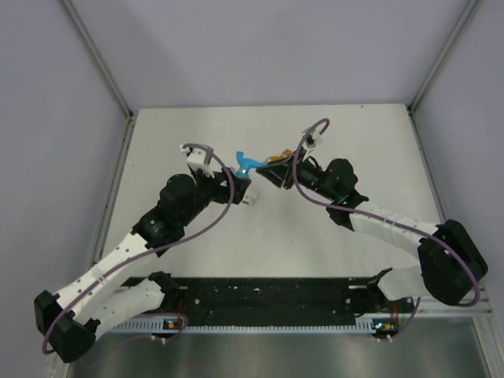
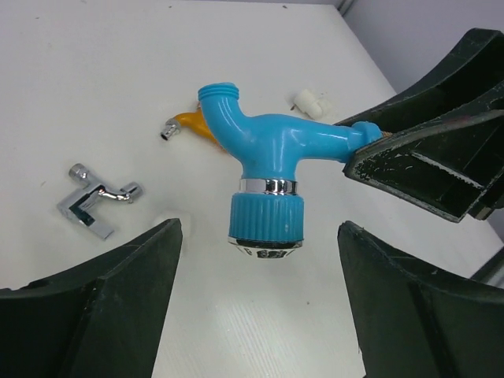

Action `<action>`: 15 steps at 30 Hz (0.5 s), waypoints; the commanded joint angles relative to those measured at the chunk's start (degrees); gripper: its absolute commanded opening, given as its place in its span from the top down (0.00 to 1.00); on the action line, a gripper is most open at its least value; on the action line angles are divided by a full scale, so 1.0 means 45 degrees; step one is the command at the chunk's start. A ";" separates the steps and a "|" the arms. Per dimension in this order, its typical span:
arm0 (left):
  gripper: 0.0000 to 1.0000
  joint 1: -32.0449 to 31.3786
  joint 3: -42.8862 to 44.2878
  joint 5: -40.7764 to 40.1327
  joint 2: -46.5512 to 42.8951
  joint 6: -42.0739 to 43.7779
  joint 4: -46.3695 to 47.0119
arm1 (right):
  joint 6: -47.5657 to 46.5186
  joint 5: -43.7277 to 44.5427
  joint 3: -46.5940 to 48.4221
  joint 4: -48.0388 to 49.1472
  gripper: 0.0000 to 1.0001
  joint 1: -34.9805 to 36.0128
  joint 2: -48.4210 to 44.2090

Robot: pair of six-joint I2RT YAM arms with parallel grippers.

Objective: Install the water faucets

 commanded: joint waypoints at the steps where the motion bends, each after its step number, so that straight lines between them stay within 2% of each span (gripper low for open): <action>1: 0.14 0.0851 0.0363 0.3005 -0.0650 -0.0428 0.0265 | -0.1244 -0.0223 -0.0405 0.1040 1.00 0.0008 -0.1505; 5: 0.12 0.2996 -0.0514 0.6577 -0.0671 -0.2398 0.2428 | -0.1226 -0.1158 -0.1146 0.2188 1.00 -0.0187 -0.2170; 8: 0.12 0.4309 -0.1316 0.9448 -0.0359 -0.4447 0.5354 | -0.1283 -0.2290 -0.1441 0.2856 1.00 -0.0265 -0.2424; 11: 0.12 0.4409 -0.1416 1.1210 0.0012 -0.5643 0.7373 | -0.1499 -0.3094 -0.1441 0.2817 1.00 -0.0265 -0.2542; 15: 0.12 0.4409 -0.1201 1.1877 0.0053 -0.5529 0.7436 | -0.1636 -0.3622 -0.1500 0.3052 1.00 -0.0285 -0.2757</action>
